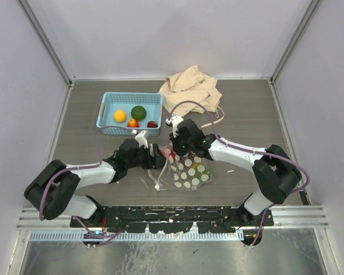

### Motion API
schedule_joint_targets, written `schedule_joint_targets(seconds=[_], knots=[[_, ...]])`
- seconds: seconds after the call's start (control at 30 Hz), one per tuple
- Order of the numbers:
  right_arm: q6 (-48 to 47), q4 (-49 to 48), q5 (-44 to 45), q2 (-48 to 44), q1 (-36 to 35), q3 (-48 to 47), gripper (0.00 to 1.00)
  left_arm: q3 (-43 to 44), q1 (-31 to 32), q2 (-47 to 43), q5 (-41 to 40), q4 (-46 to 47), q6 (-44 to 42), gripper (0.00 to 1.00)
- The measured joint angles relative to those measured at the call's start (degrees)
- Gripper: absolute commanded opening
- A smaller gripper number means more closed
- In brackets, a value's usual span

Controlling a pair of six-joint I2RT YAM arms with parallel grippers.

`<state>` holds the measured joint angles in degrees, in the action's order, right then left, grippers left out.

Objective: Open the zip-top bag and remove the fake food
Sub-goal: Pick up the fake fruit from the zipper food storage bag.

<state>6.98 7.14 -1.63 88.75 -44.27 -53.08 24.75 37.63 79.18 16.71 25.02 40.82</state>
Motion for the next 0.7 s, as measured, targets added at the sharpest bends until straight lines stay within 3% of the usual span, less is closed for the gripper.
schedule_joint_targets(seconds=[0.7], knots=[[-11.37,-0.02,-15.26,8.04,1.97,-3.23,0.23,0.57,-2.73,0.11,0.79,-5.81,-2.47,0.84]])
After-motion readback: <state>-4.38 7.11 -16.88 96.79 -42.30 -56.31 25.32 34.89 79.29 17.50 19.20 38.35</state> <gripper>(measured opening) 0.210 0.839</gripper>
